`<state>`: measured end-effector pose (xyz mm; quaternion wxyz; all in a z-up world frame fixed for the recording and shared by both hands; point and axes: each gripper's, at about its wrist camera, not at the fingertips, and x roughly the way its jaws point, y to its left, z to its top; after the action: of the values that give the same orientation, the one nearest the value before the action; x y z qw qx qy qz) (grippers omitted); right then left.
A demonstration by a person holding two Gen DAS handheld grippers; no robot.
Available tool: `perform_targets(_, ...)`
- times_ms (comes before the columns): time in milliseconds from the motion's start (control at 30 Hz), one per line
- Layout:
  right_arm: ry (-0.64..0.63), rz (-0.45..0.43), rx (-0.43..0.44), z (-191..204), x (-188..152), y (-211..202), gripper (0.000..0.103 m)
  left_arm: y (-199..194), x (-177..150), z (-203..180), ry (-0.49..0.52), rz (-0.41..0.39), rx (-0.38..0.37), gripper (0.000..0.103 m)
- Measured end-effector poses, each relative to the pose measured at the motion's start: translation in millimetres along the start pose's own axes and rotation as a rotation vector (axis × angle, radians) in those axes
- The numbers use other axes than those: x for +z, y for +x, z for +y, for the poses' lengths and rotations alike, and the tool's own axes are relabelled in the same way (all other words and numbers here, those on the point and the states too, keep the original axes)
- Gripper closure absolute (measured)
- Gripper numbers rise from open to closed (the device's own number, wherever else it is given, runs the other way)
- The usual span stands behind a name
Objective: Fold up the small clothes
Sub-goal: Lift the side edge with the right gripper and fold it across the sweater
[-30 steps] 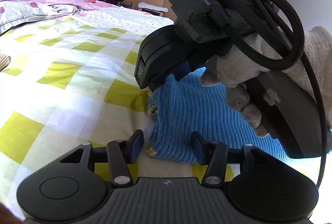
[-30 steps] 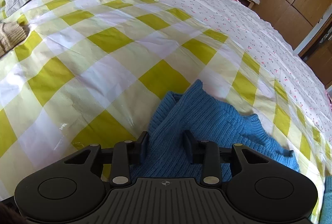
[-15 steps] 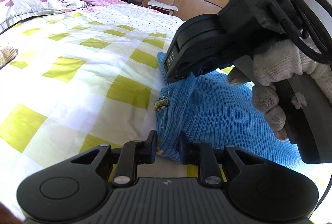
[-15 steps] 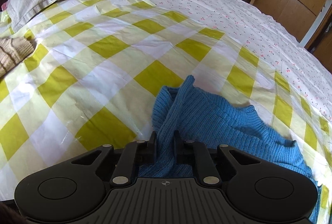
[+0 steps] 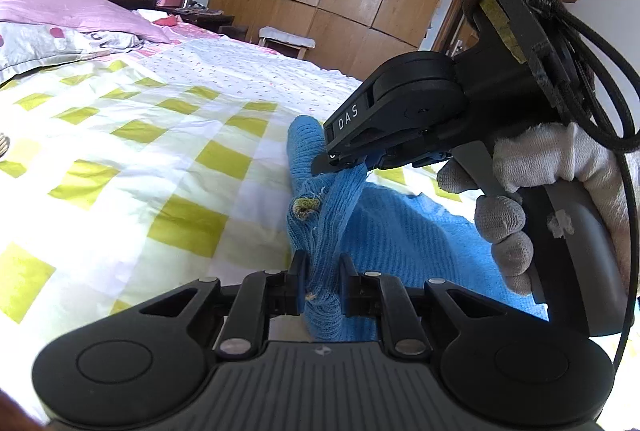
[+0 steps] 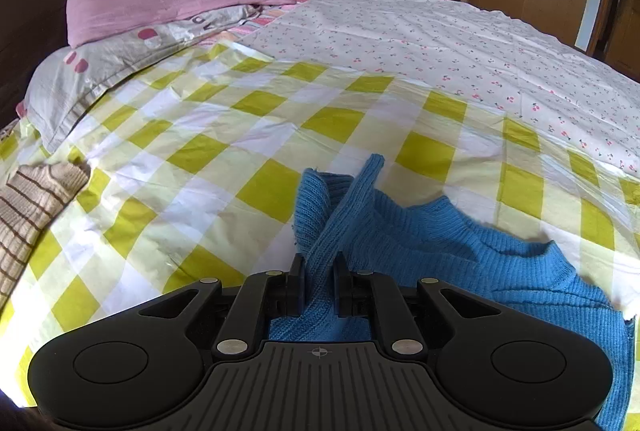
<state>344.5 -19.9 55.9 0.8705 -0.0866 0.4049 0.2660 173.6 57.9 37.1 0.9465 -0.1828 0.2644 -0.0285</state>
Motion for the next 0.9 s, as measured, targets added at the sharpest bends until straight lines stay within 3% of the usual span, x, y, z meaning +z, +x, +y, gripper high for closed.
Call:
perform_targets(433, 0.245, -0.126, 0.04, -108, -18, -62, 0.092, 13, 16, -85, 0.132, -0.003, -0.148, 0.082)
perform_targets(900, 0.433, -0.185, 0.032, -206, -74, -96, 0.092, 45, 3, -163, 0.26, 0.071, -0.251, 0.082)
